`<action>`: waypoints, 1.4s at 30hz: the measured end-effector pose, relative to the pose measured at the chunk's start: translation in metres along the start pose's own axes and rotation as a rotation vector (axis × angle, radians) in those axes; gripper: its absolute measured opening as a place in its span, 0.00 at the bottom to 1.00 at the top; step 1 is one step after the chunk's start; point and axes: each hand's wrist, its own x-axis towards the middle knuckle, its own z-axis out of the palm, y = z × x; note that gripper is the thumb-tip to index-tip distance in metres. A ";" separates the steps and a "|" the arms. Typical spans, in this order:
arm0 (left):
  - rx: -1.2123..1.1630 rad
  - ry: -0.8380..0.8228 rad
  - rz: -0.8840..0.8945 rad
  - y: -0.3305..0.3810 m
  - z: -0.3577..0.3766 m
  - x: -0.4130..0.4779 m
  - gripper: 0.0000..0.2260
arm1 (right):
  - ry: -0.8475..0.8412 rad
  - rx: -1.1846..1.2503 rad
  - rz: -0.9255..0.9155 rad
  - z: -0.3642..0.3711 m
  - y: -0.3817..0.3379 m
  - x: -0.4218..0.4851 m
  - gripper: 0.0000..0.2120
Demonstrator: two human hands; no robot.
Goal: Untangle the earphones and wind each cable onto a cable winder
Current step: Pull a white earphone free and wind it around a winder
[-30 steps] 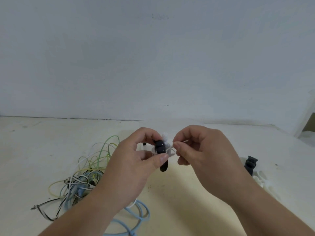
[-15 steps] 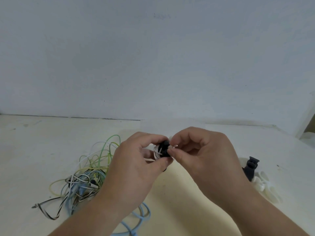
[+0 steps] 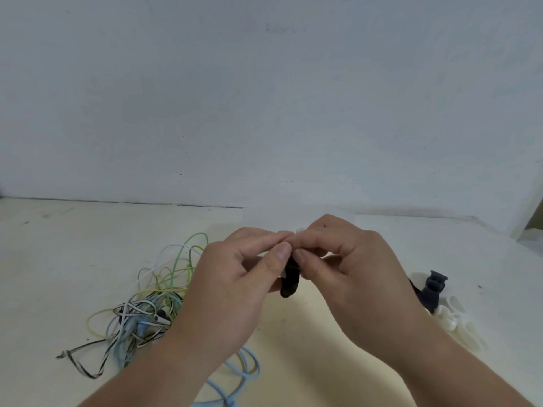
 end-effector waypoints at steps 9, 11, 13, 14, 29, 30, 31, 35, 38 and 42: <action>-0.070 0.053 -0.020 0.001 0.001 0.002 0.11 | 0.112 0.197 0.224 -0.006 0.011 0.007 0.06; -0.067 0.065 -0.023 0.002 0.001 0.001 0.11 | 0.107 0.141 0.268 -0.005 0.015 0.007 0.04; -0.072 0.064 -0.030 0.003 0.001 0.001 0.11 | 0.084 0.131 0.312 -0.006 0.017 0.007 0.10; -0.069 0.060 -0.034 0.003 0.001 0.001 0.11 | 0.059 0.195 0.333 -0.006 0.017 0.007 0.12; 0.053 0.101 -0.078 0.008 0.004 0.001 0.13 | -0.105 0.292 0.308 -0.008 0.013 0.006 0.08; 0.052 0.099 -0.080 0.008 0.004 0.001 0.14 | -0.098 0.279 0.305 -0.007 0.013 0.006 0.08; 0.044 0.099 -0.084 0.008 0.004 0.001 0.14 | -0.091 0.265 0.302 -0.006 0.013 0.006 0.09; -0.058 0.110 -0.120 0.008 0.002 0.002 0.14 | -0.082 0.171 0.283 -0.003 0.012 0.006 0.09; -0.146 0.118 -0.146 0.009 0.001 0.003 0.13 | -0.089 0.109 0.277 -0.001 0.010 0.005 0.10; -0.195 0.129 -0.163 0.009 0.000 0.003 0.13 | -0.097 0.034 0.265 0.000 0.006 0.004 0.10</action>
